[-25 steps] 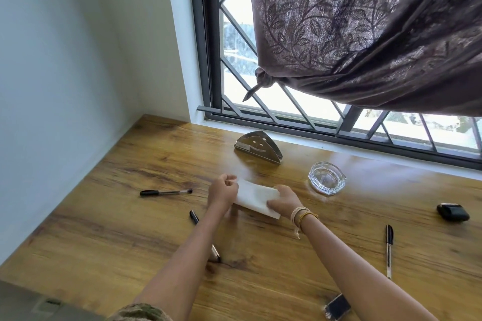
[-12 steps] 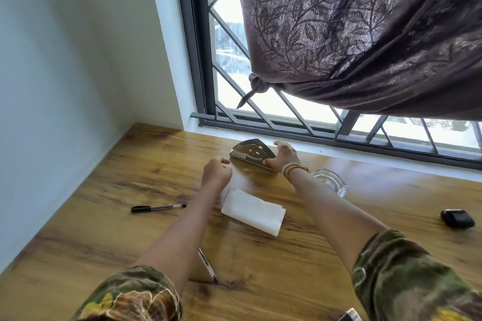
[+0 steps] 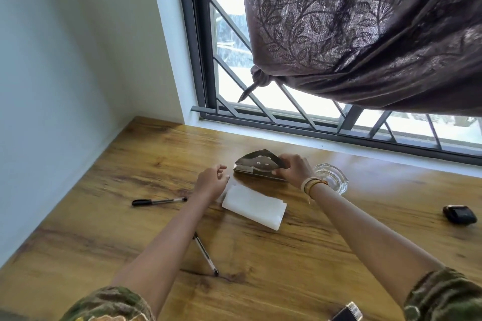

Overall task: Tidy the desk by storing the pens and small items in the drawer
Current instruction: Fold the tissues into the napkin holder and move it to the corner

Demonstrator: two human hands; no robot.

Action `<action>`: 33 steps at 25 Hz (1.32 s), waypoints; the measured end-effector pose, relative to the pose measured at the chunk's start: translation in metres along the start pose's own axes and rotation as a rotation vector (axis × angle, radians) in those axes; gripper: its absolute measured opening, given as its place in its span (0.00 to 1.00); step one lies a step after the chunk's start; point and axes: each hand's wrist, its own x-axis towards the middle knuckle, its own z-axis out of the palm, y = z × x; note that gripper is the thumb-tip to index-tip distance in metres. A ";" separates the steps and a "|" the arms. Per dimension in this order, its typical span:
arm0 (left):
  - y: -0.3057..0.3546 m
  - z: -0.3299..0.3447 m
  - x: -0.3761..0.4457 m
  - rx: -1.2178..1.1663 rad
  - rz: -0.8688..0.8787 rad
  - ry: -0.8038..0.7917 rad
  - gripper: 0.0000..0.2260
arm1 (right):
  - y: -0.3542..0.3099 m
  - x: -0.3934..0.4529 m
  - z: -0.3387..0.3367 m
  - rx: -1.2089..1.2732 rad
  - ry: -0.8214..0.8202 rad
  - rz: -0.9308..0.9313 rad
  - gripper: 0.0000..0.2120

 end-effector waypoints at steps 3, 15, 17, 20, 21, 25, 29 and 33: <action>-0.001 0.003 -0.010 0.038 0.015 -0.048 0.17 | 0.001 -0.017 -0.004 -0.022 -0.012 0.030 0.12; 0.025 0.018 -0.032 0.085 -0.188 -0.036 0.21 | -0.039 -0.083 0.048 -0.038 -0.073 0.604 0.32; 0.029 0.021 -0.031 0.027 -0.258 -0.089 0.20 | -0.042 -0.084 0.049 -0.012 -0.039 0.603 0.28; 0.031 0.019 -0.033 -0.041 -0.277 -0.179 0.22 | -0.038 -0.084 0.039 0.157 -0.096 0.622 0.21; 0.031 0.015 -0.032 -0.107 -0.273 -0.218 0.21 | -0.036 -0.083 0.031 0.197 -0.116 0.578 0.16; 0.047 -0.014 -0.022 -0.436 -0.106 -0.262 0.13 | -0.040 -0.069 -0.012 0.260 0.031 0.331 0.13; 0.083 -0.031 -0.008 -0.465 0.129 -0.127 0.11 | -0.049 -0.042 -0.045 0.234 0.241 0.150 0.06; 0.094 -0.025 0.004 -0.374 0.165 0.002 0.13 | -0.048 -0.023 -0.050 0.179 0.285 0.123 0.04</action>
